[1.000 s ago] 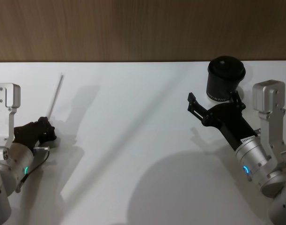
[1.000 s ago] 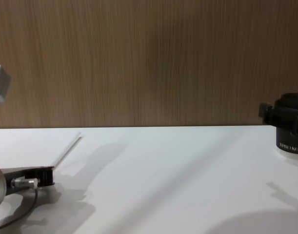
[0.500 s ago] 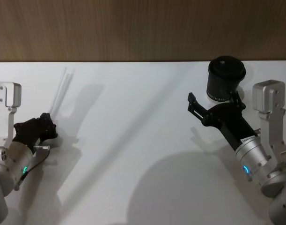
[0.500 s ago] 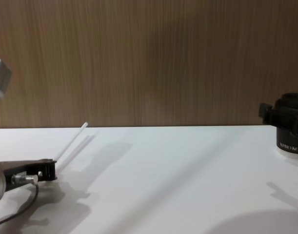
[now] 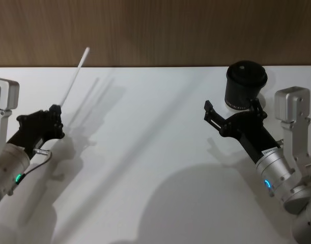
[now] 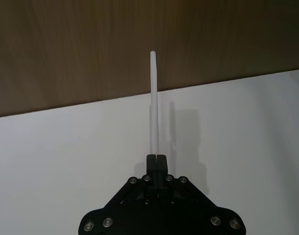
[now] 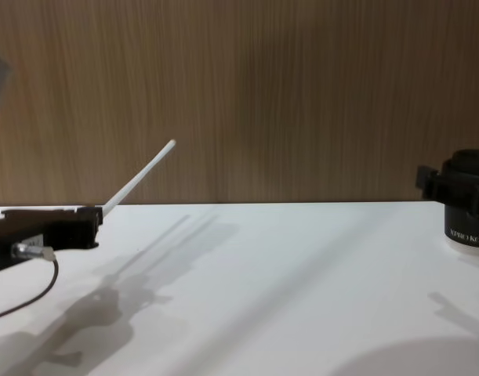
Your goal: Pick up the straw with one hand, pass it to the other hand, and insert it into the cup.
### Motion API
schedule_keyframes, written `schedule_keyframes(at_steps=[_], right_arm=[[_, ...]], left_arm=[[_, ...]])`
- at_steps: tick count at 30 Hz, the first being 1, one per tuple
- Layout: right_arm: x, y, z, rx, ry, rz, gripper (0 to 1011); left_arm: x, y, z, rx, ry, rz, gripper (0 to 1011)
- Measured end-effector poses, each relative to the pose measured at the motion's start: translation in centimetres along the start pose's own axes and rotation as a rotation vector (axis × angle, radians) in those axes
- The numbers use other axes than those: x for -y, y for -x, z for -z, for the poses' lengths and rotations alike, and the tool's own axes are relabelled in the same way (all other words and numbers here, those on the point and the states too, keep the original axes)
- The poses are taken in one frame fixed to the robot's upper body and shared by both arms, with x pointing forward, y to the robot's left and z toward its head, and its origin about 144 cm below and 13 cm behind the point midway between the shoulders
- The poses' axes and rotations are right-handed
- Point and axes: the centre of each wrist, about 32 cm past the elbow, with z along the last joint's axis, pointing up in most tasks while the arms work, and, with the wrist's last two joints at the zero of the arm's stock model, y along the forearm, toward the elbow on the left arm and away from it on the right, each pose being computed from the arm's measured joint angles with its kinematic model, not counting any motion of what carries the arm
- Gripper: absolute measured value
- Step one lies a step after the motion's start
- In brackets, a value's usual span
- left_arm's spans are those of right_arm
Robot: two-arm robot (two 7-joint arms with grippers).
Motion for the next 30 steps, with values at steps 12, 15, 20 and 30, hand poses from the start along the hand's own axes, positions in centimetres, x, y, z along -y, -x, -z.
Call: schedule_keyframes(at_steps=[12, 15, 20, 30], right_arm=[[0.0, 0.0, 0.0, 0.000, 0.000, 0.000, 1001], [0.0, 0.0, 0.0, 0.000, 0.000, 0.000, 1001], [0.0, 0.0, 0.0, 0.000, 0.000, 0.000, 1001], [0.0, 0.0, 0.0, 0.000, 0.000, 0.000, 1001]], left_arm=[[-0.2, -1.3, -1.5, 0.092, 0.143, 0.180, 3], [-0.1, -1.3, -1.7, 0.104, 0.165, 0.205, 3], [0.1, -1.3, -2.3, 0.130, 0.215, 0.263, 4], [0.9, -0.7, -3.4, 0.159, 0.287, 0.360, 4]])
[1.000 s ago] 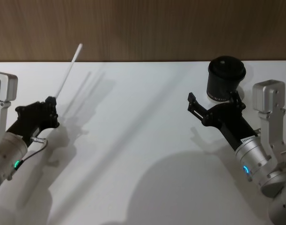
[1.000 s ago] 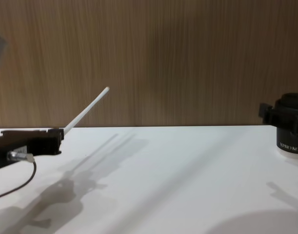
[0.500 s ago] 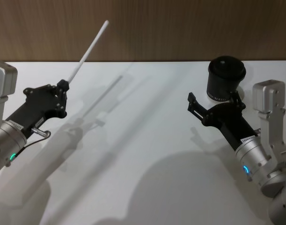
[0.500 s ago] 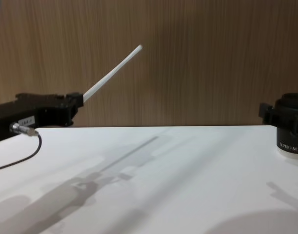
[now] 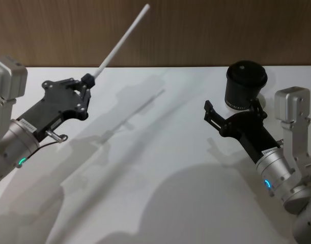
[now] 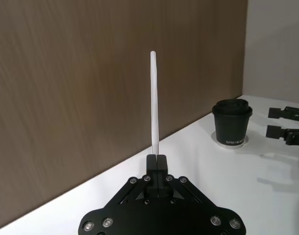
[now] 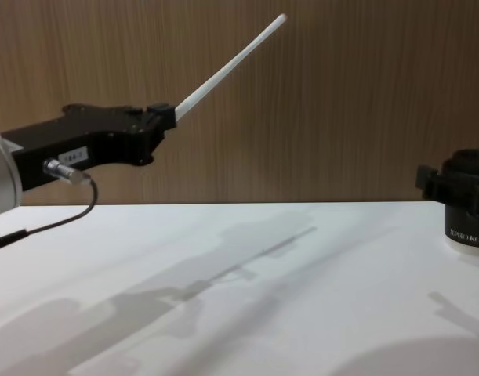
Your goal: Pick up the straw with one hand, pass it to the other hand, and insert it into the cup.
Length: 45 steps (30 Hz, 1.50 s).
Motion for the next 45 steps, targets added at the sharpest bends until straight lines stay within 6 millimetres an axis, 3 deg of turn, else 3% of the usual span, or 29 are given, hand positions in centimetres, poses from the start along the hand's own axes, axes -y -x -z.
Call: schedule_keyframes(at_steps=[30, 45], right_arm=[[0.0, 0.0, -0.1, -0.002, -0.001, 0.000, 1001], [-0.3, -1.2, -2.6, -0.133, -0.038, -0.048, 1001]], left_arm=[[1.9, 0.7, -1.0, 0.022, 0.080, 0.114, 3], [2.0, 0.7, -1.1, 0.023, 0.086, 0.122, 4]])
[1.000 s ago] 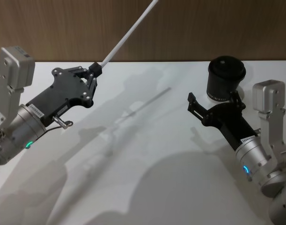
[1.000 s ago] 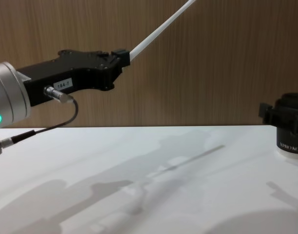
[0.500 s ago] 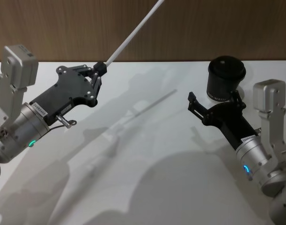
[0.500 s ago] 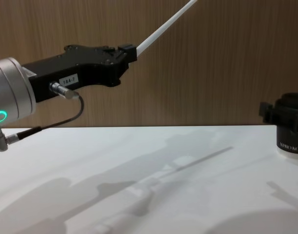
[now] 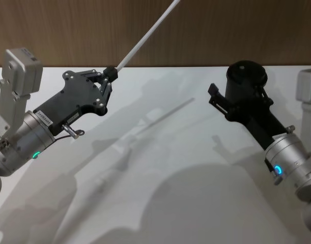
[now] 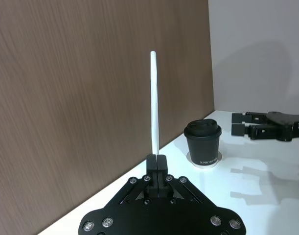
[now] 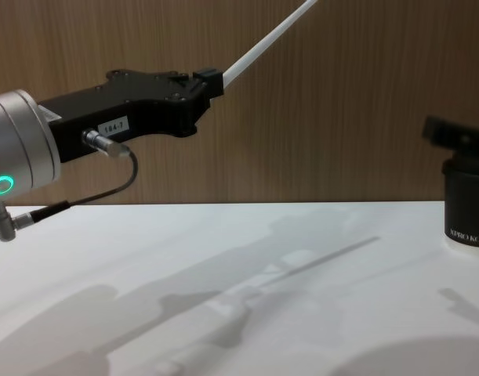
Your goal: Pick up the straw with one hand, pass it to the other hand, and insert it into the cup.
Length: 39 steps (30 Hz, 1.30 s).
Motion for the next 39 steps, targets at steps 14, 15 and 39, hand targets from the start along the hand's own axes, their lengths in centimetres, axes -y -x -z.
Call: schedule_keyframes(at_steps=[14, 15, 39], right_arm=[[0.0, -1.4, -3.3, -0.221, 0.036, -0.117, 1001], [0.0, -1.5, -3.5, -0.239, 0.040, -0.127, 1001], [-2.7, -3.2, -7.5, -0.536, 0.127, -0.295, 1001]], left_arm=[[0.0, 0.0, 0.0, 0.001, 0.002, 0.003, 4], [0.0, 0.0, 0.0, 0.001, 0.002, 0.003, 4], [0.0, 0.0, 0.0, 0.001, 0.002, 0.003, 3]])
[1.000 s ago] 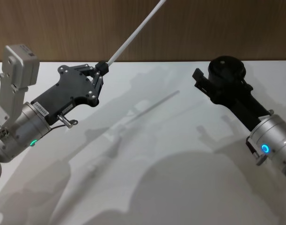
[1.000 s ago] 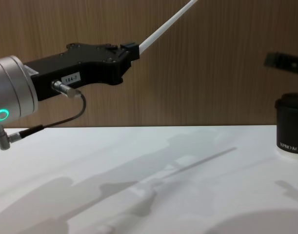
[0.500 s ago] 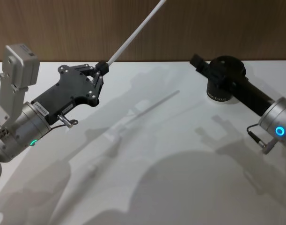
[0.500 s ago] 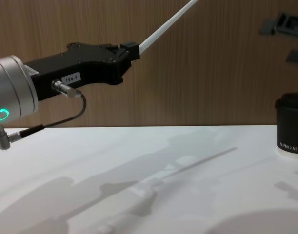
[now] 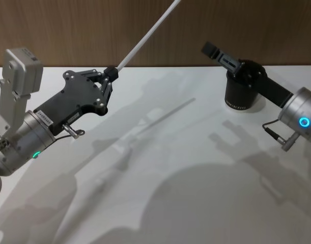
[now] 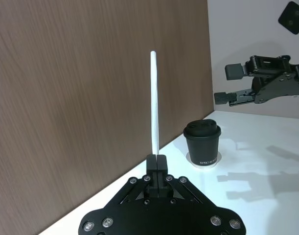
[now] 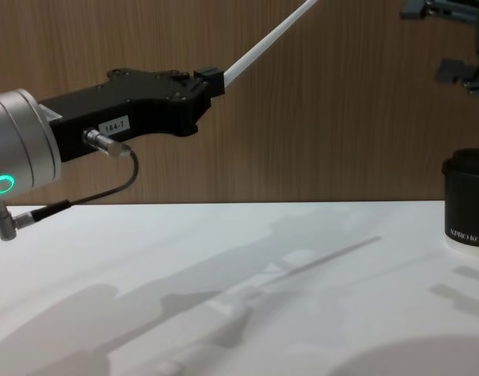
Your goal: Pick up the straw with one hand, pass it to the other hand, and insert it into the cup.
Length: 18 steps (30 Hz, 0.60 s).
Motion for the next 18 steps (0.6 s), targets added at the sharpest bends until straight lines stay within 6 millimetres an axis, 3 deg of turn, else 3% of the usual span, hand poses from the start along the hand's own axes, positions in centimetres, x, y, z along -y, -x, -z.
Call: schedule_keyframes(at_steps=[18], right_arm=[[-2.8, 0.6, 0.4, -0.042, 0.038, 0.015, 1001]], left_arm=[[0.0, 0.0, 0.0, 0.000, 0.000, 0.000, 4]])
